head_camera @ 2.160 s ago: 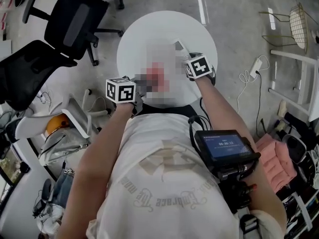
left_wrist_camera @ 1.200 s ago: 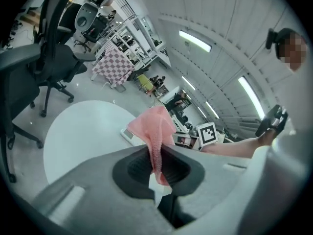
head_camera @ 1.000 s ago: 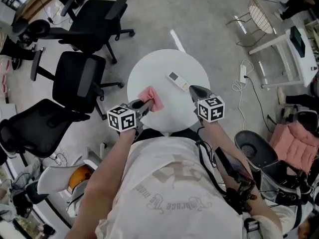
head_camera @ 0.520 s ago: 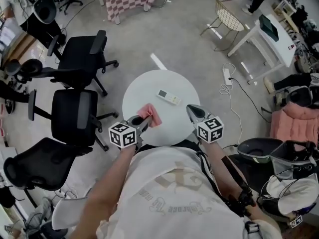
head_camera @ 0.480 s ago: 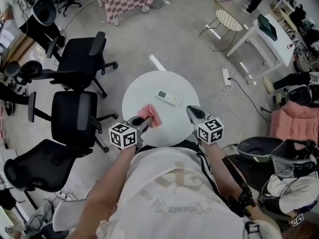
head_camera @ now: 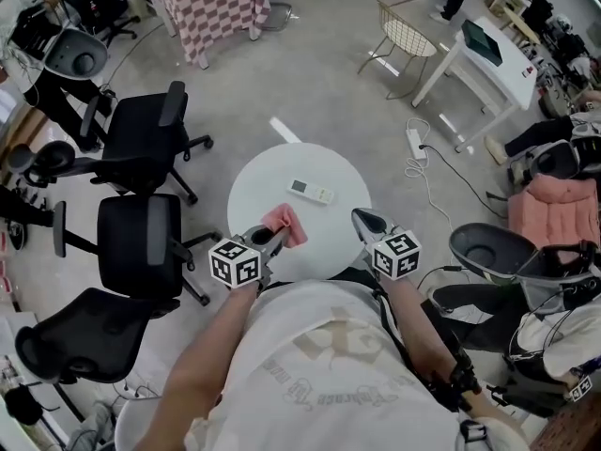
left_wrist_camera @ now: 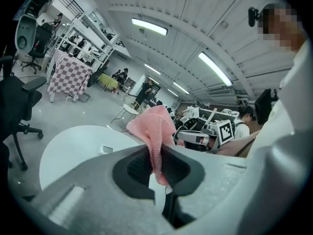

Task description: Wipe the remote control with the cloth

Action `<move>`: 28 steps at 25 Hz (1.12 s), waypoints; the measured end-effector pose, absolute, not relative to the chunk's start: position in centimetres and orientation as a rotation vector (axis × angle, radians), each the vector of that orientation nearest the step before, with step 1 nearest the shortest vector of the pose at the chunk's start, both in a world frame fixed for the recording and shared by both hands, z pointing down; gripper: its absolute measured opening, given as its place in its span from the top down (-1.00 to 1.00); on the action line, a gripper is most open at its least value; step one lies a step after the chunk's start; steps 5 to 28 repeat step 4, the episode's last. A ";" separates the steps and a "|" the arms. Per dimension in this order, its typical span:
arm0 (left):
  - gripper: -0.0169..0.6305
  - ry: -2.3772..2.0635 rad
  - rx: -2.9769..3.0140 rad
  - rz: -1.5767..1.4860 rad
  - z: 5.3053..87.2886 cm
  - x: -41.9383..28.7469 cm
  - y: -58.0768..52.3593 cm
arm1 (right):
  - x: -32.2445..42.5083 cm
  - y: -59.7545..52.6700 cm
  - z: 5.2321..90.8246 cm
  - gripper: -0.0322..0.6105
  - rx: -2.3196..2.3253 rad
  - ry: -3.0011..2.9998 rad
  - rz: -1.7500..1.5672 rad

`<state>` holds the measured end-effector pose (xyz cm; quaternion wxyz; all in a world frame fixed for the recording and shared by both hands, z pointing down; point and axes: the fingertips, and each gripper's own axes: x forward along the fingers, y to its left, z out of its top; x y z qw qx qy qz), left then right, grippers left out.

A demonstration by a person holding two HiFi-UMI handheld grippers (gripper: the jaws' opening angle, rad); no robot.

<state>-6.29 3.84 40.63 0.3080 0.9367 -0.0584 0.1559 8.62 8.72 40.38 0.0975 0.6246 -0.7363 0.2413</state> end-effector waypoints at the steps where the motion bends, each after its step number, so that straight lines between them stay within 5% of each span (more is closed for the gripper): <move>1: 0.89 -0.159 2.478 0.437 39.9 -6.2 3.7 | 8.6 8.6 40.0 0.88 1.854 -2.192 0.734; 28: 0.89 -0.170 2.480 0.488 37.5 -4.7 3.2 | 10.0 8.2 38.3 0.88 1.861 -2.220 0.771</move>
